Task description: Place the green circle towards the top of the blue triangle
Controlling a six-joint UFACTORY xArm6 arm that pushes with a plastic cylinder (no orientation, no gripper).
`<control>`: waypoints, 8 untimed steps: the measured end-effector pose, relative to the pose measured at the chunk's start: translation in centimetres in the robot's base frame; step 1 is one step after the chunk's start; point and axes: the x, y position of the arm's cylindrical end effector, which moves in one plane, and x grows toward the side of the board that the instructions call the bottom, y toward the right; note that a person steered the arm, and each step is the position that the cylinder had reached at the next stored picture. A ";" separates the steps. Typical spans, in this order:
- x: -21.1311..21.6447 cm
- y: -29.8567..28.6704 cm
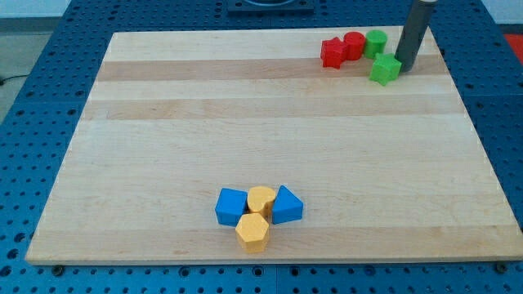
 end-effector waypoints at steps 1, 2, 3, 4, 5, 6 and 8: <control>0.0 0.0; 0.0 0.0; 0.0 -1.4; 0.0 -3.9; 0.0 -5.5; 2.0 -6.8; 5.7 -13.6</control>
